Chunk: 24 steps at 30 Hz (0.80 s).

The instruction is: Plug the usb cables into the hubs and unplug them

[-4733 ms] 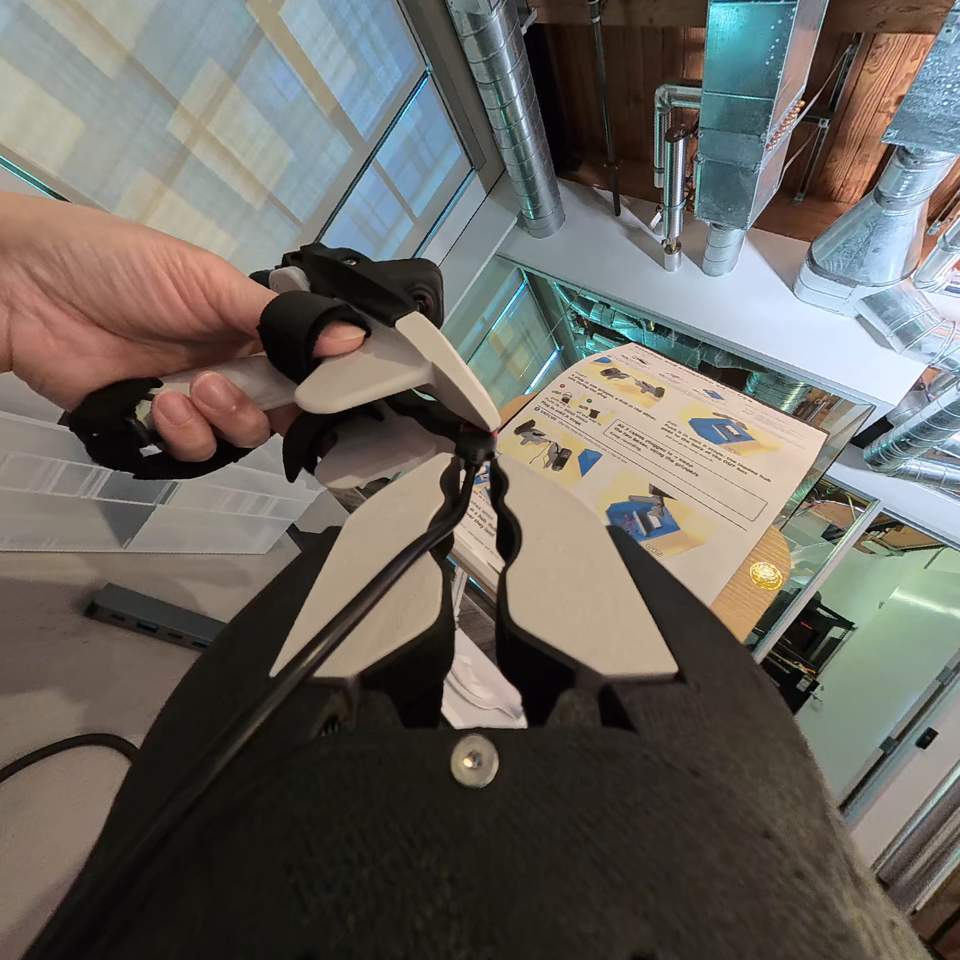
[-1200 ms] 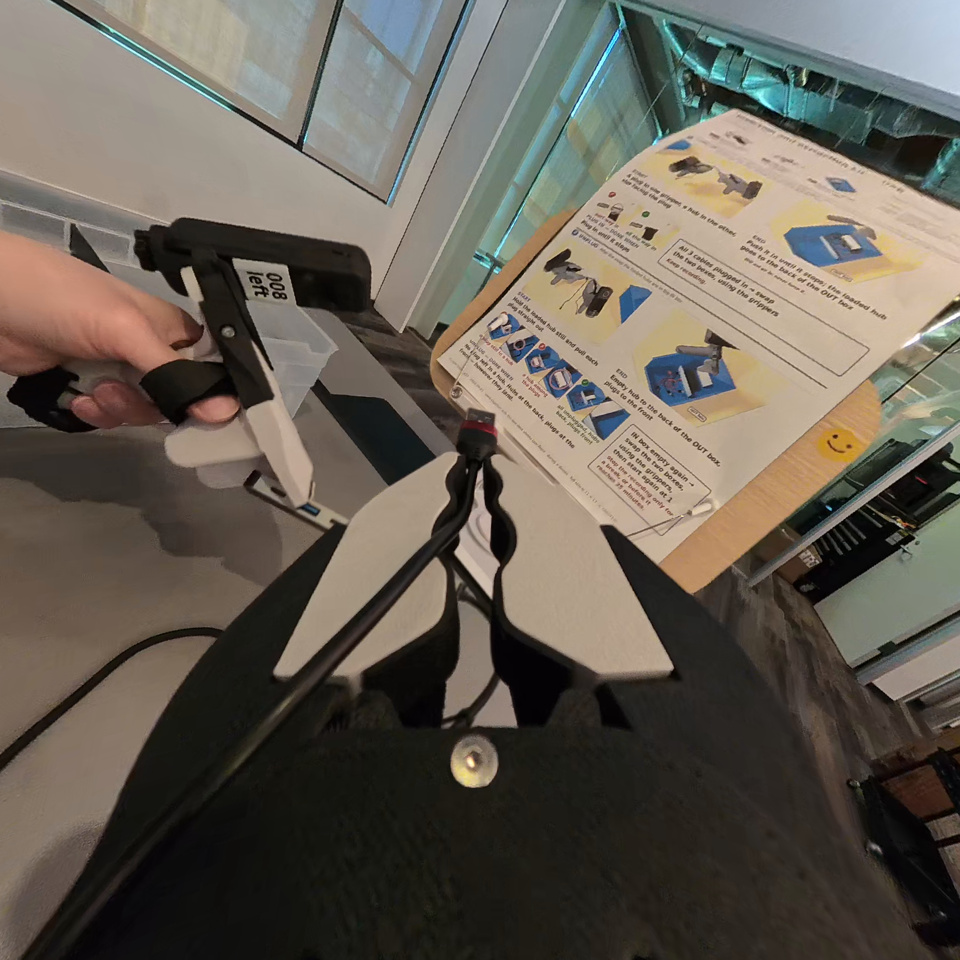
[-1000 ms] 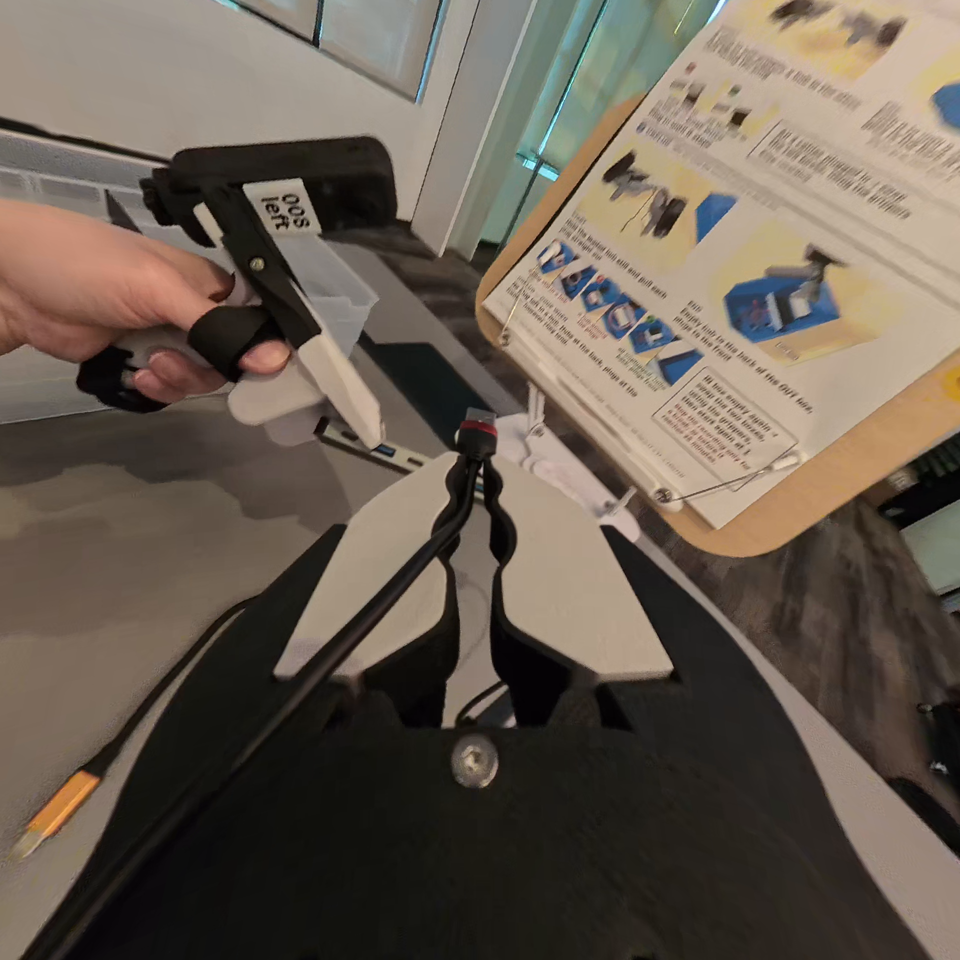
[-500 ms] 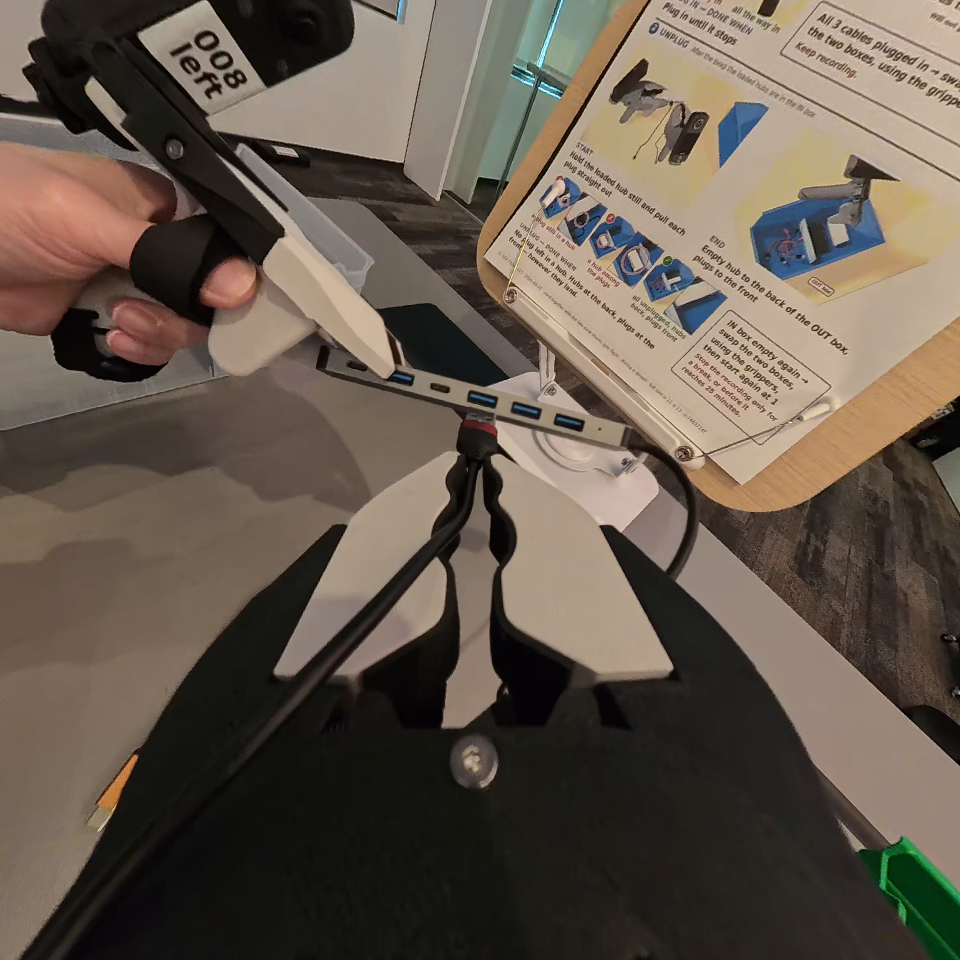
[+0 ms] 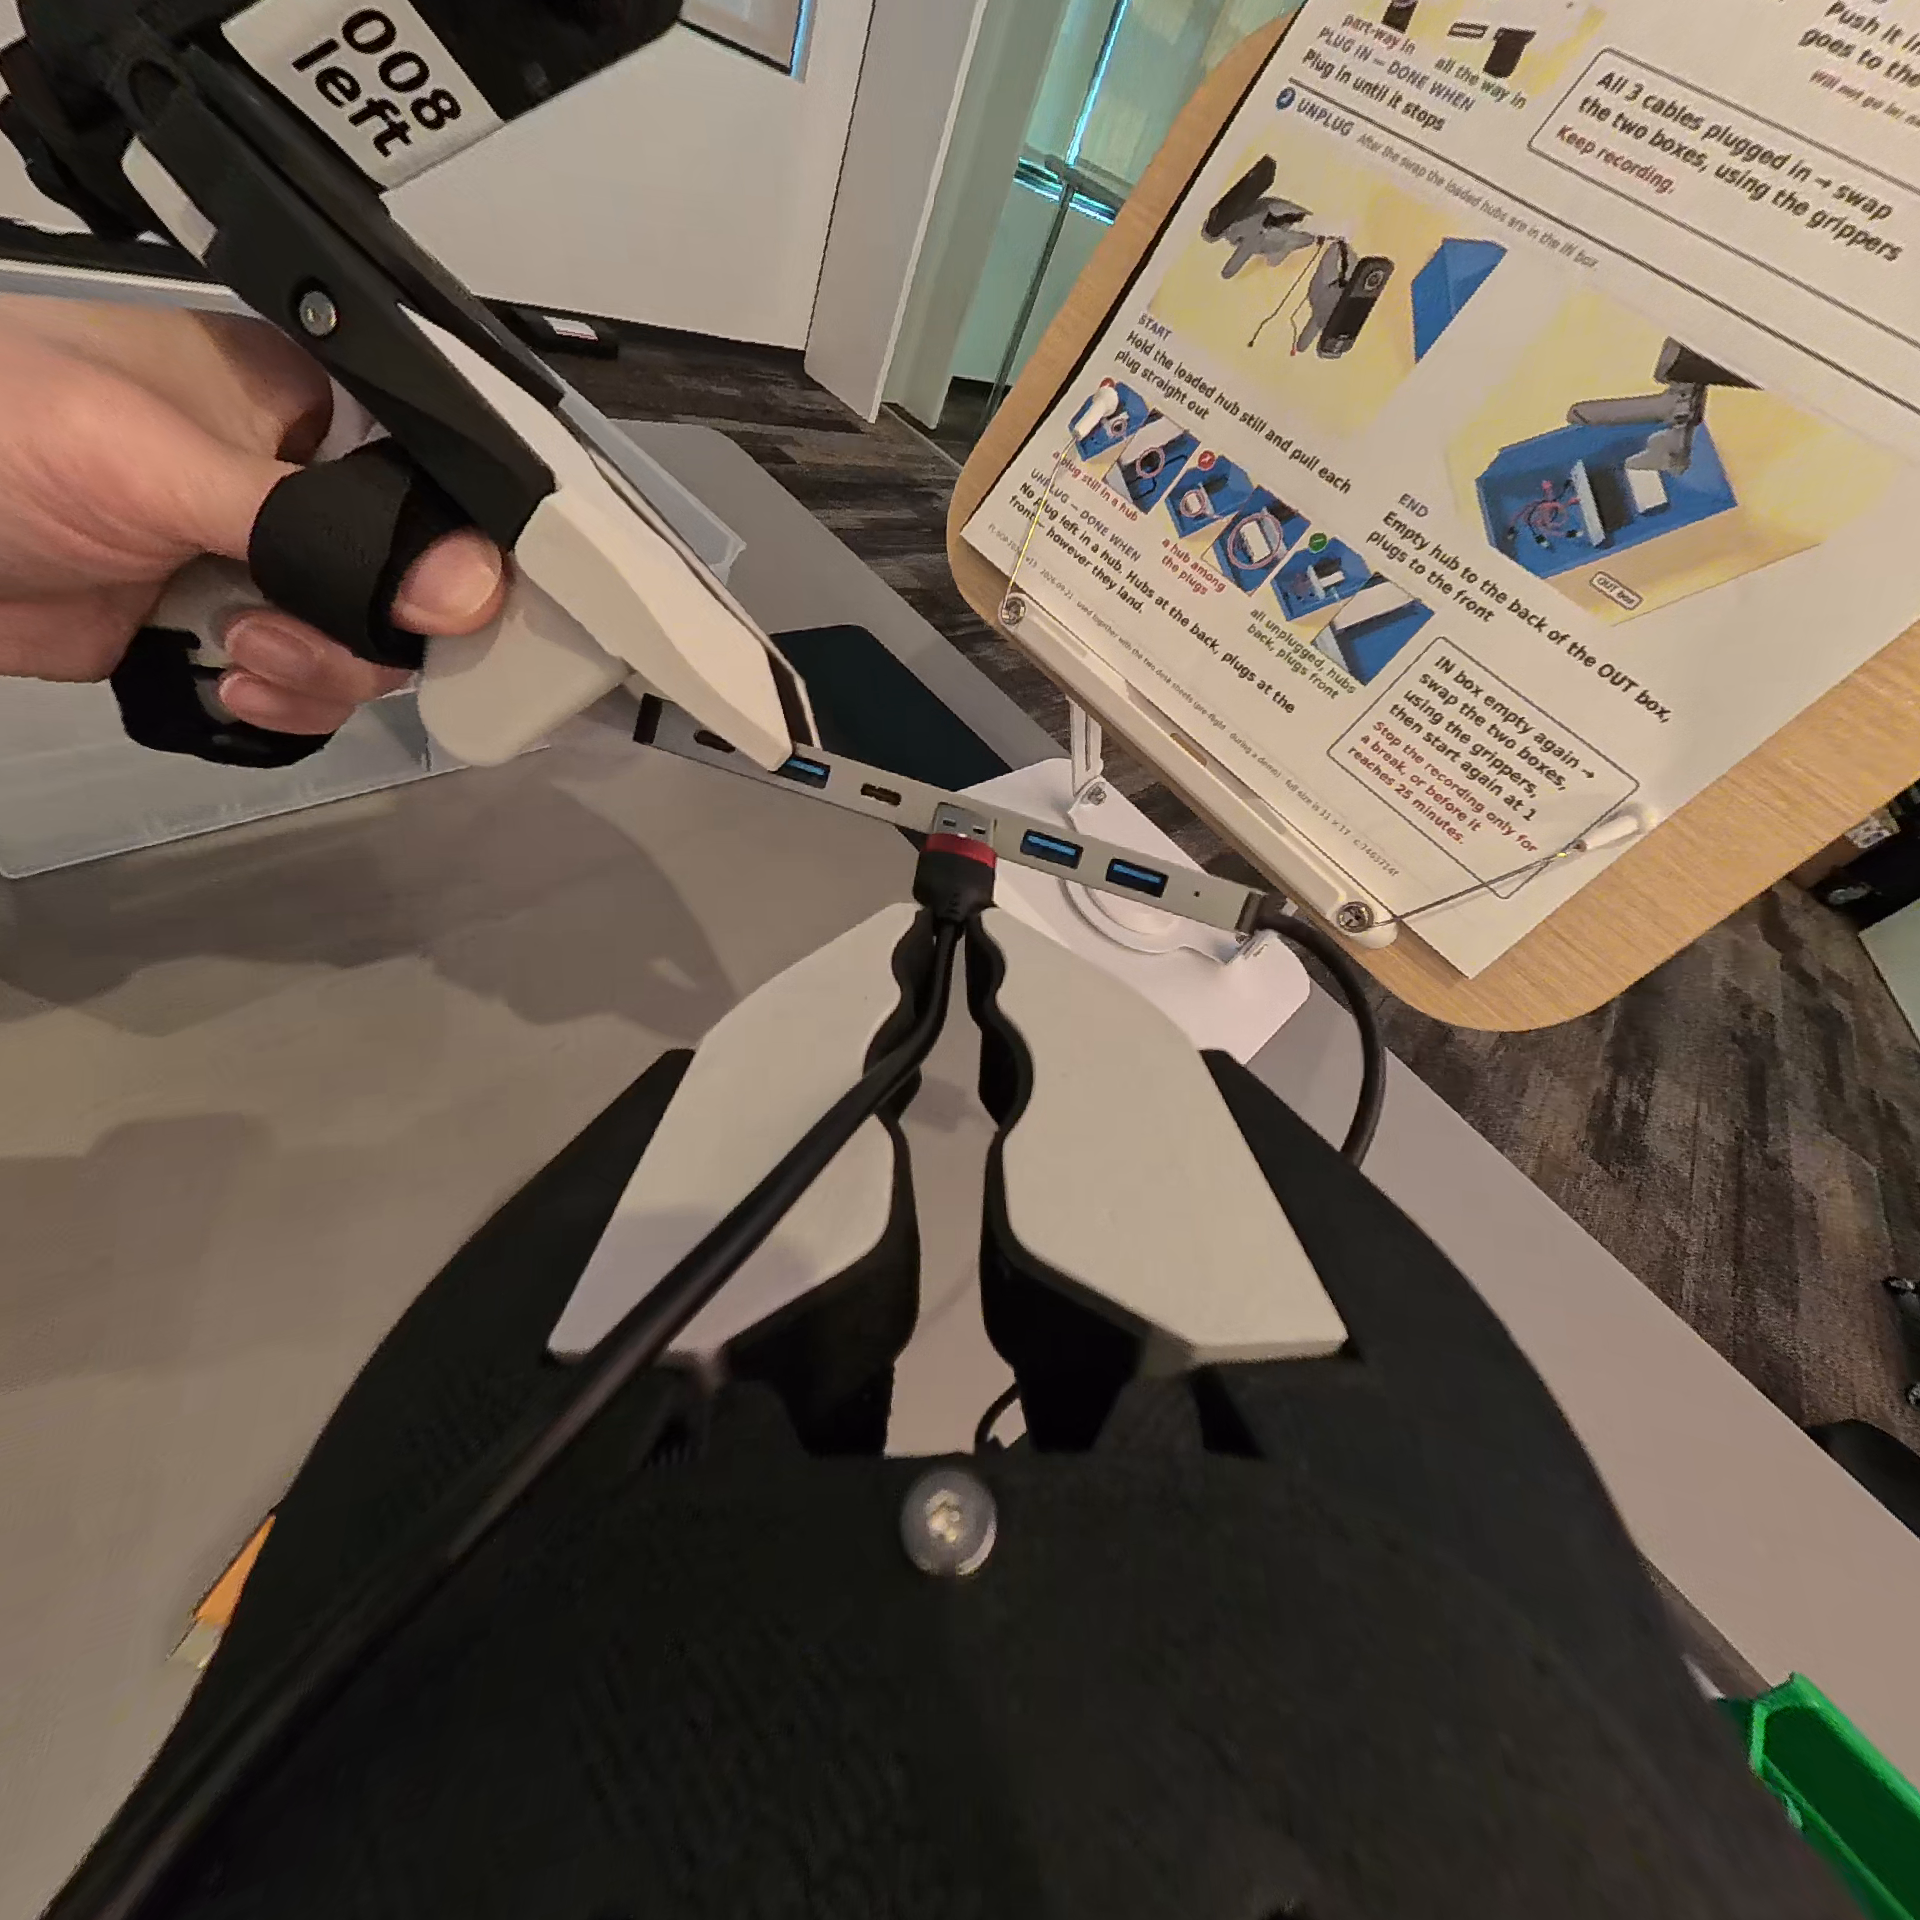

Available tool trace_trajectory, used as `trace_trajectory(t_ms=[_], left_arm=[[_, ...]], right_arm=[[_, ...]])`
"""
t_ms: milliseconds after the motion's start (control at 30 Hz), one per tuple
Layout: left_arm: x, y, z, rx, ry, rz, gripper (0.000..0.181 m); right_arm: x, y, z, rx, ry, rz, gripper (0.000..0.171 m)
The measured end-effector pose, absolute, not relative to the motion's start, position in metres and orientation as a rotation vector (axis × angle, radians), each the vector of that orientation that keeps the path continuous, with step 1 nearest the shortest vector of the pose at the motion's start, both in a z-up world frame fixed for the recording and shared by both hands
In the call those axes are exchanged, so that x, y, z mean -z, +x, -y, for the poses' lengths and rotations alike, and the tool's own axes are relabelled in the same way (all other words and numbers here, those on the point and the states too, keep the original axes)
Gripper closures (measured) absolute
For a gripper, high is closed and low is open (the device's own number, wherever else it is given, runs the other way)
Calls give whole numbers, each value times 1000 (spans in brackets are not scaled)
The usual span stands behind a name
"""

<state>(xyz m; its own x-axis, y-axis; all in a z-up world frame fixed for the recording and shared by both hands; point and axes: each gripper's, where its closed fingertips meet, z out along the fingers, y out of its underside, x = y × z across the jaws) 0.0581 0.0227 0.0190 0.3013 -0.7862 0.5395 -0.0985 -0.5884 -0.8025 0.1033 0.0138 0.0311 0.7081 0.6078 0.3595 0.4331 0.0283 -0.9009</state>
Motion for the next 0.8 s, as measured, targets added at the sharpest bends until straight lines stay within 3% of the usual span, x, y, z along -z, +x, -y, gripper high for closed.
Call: trace_trajectory(t_ms=[467,800], left_arm=[[-45,66,-15,678,-1687,-1042,152],[-87,62,4,751,-1511,-995,152]], right_arm=[[-50,110,-10,-197,-1549,815,165],[-88,105,11,-81,-1224,838,165]])
